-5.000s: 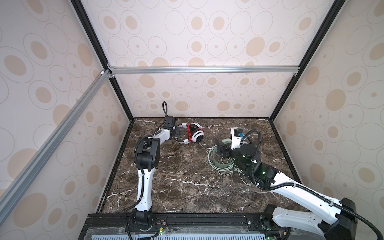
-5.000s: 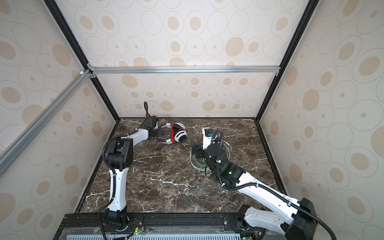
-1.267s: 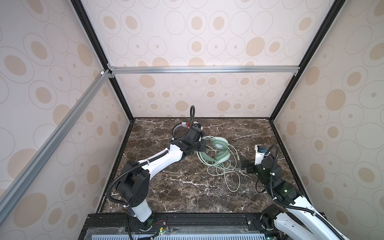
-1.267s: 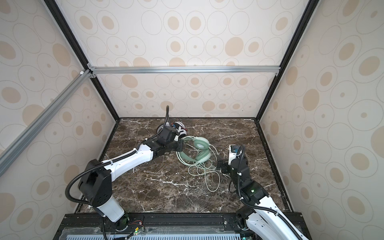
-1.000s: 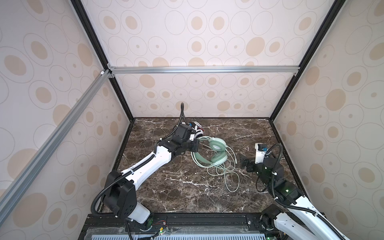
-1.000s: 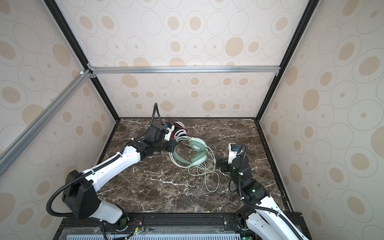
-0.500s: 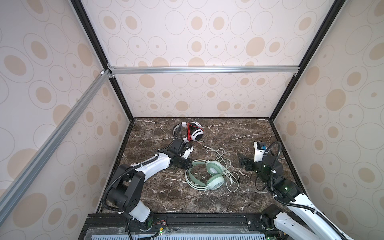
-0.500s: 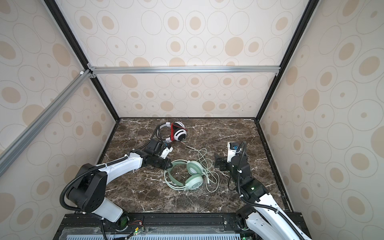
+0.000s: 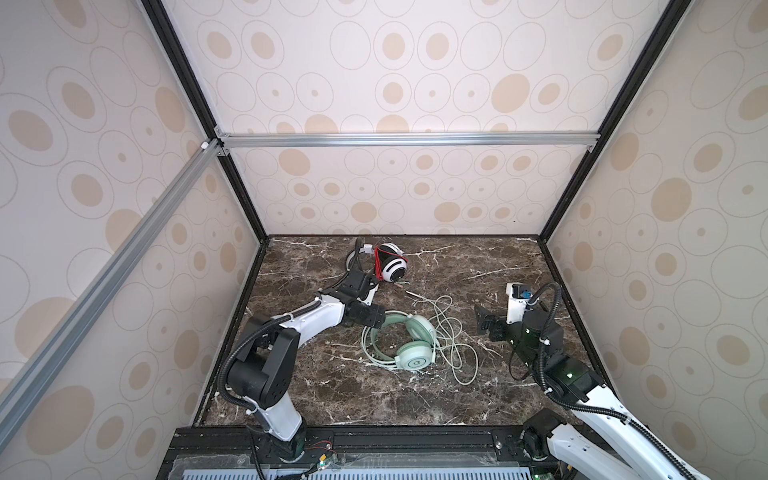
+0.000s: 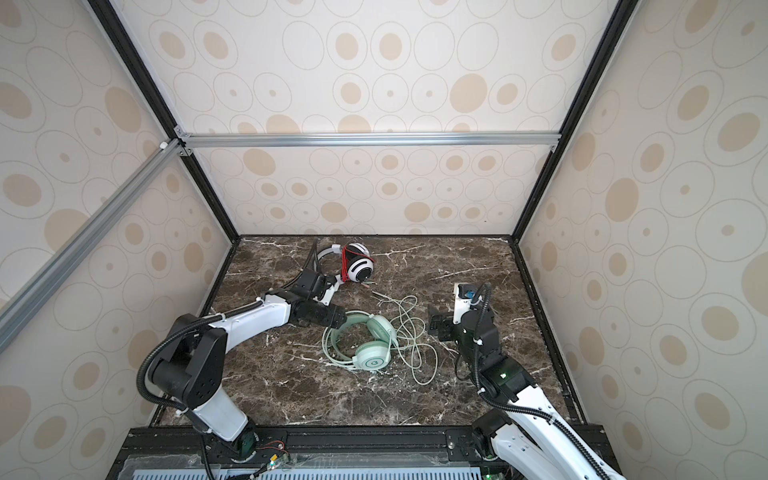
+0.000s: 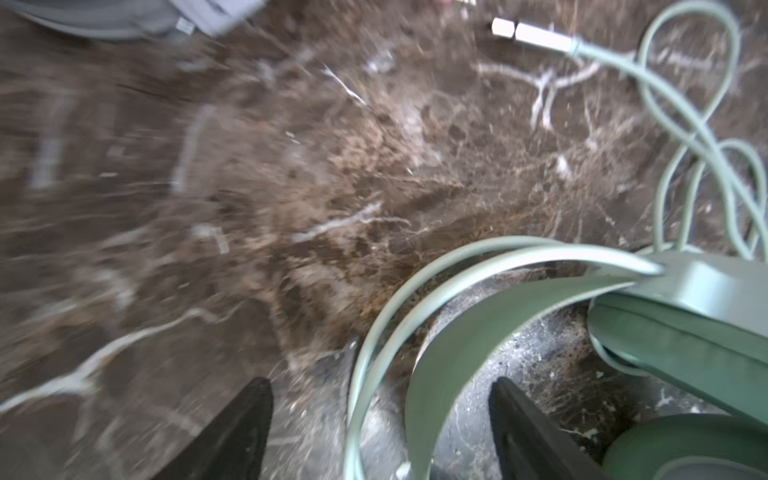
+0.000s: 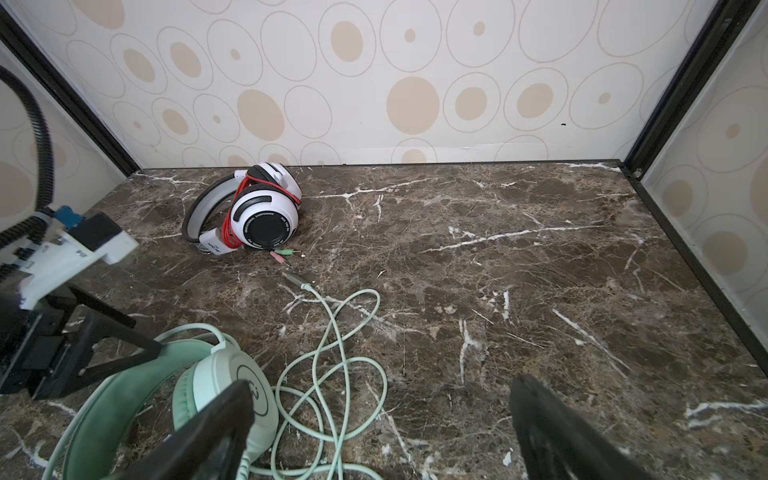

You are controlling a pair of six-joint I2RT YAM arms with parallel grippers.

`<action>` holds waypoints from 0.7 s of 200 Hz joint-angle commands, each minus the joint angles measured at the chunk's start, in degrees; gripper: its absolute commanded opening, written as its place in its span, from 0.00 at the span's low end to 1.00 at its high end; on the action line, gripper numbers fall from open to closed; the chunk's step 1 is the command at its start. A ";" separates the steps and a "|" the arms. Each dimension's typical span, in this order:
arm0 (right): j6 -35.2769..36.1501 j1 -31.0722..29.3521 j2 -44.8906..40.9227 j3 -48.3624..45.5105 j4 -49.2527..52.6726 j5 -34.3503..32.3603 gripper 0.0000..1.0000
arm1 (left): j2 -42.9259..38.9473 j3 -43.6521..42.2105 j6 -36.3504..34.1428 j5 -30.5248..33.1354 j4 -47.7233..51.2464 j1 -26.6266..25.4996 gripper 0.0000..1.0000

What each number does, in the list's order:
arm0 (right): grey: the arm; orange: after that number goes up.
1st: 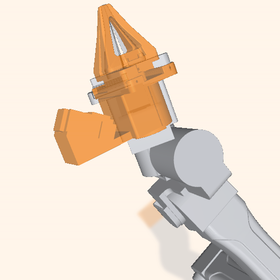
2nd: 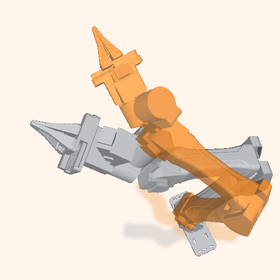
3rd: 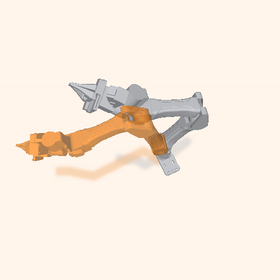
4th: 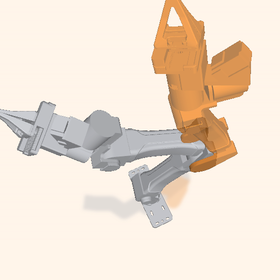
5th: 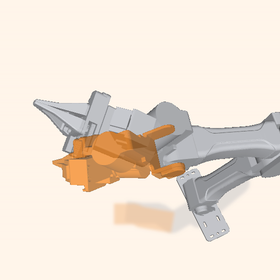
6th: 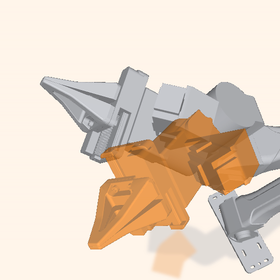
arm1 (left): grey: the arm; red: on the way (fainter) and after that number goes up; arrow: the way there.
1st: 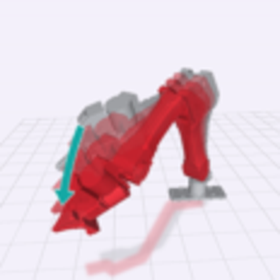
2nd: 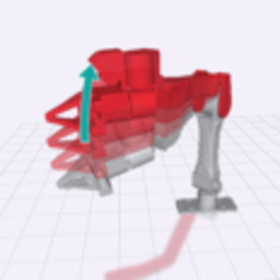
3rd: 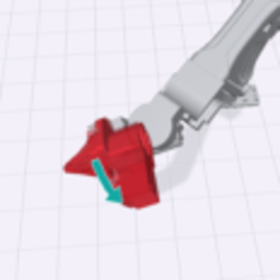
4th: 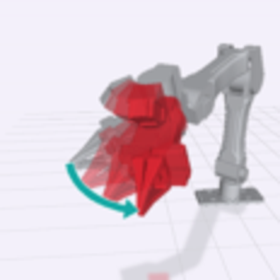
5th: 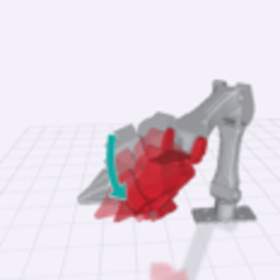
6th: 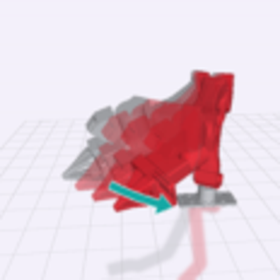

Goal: Wrap the headphones
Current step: 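Grasp the mint-green headband with the left gripper while right gripper waits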

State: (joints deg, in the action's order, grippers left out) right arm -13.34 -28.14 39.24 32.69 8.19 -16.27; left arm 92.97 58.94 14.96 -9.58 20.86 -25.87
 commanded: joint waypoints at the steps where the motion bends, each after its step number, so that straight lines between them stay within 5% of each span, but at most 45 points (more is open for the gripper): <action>1: 1.69 0.37 1.56 -0.74 -1.59 0.48 0.98 | -6.71 -2.09 6.01 6.09 4.27 -1.69 0.93; 40: 3.99 0.37 4.58 0.19 -2.72 3.03 0.98 | -9.46 -5.72 12.56 9.86 5.53 -5.23 0.98; 94: 4.33 0.37 5.76 0.71 -3.79 3.82 0.98 | -2.57 -4.04 11.48 9.50 5.16 -5.62 0.98; 140: 4.54 0.38 5.43 0.31 -3.16 3.04 0.98 | 1.28 -4.69 10.87 12.67 4.83 -7.70 0.86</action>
State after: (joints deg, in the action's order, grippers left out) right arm -9.65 -28.14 45.04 32.49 5.78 -13.06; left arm 93.58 53.47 25.74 0.40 24.88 -32.71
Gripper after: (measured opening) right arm 0.979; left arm 0.894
